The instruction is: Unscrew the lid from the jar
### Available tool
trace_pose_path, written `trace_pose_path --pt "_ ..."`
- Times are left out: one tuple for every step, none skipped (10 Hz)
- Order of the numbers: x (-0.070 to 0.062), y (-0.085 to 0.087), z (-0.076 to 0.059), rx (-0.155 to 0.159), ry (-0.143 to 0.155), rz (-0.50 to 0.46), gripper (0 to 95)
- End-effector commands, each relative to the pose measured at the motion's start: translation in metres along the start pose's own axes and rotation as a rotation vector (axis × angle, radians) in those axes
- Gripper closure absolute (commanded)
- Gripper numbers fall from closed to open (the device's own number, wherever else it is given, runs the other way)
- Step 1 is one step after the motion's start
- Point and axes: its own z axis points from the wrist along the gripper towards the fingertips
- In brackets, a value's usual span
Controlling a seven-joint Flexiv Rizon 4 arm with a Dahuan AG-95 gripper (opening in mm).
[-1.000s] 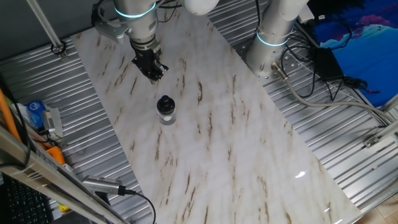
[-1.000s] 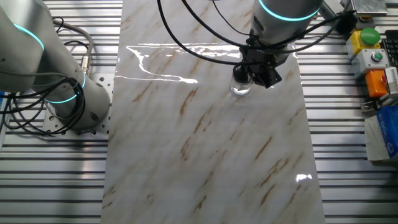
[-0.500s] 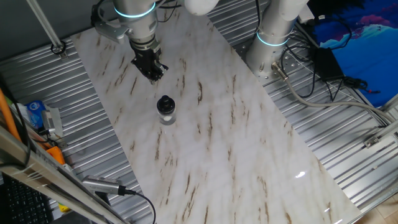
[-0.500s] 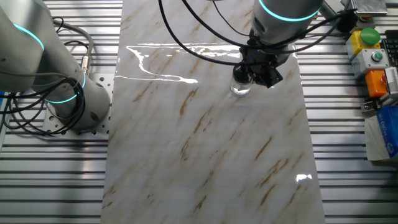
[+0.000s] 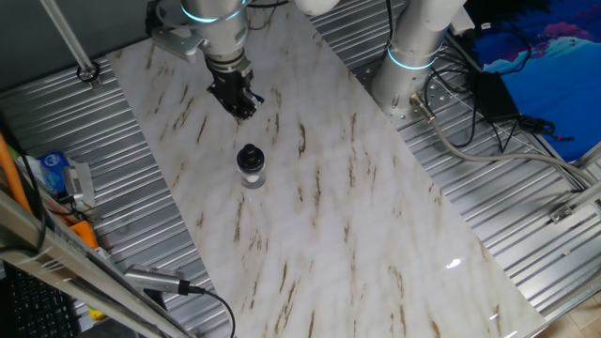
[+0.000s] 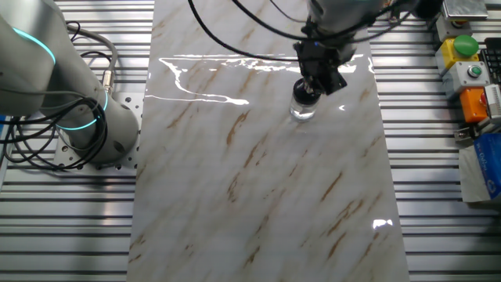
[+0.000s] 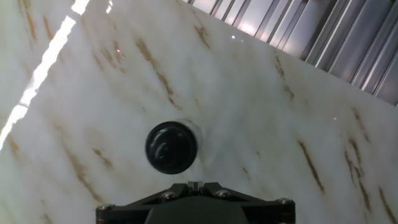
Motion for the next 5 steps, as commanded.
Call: trace_pose_path --pt "0.002 0.005 0.002 -0.015 -0.015 0.000 95.0" --pt "0.002 0.014 0.004 -0.007 -0.013 0.013 95.0" --pt "0.001 0.016 0.006 -0.001 -0.009 0.013 95.0" --pt "0.000 0.018 0.009 -0.002 -0.011 0.011 57.0" --pt "-0.002 0.019 0.012 0.001 -0.009 0.002 57.0"
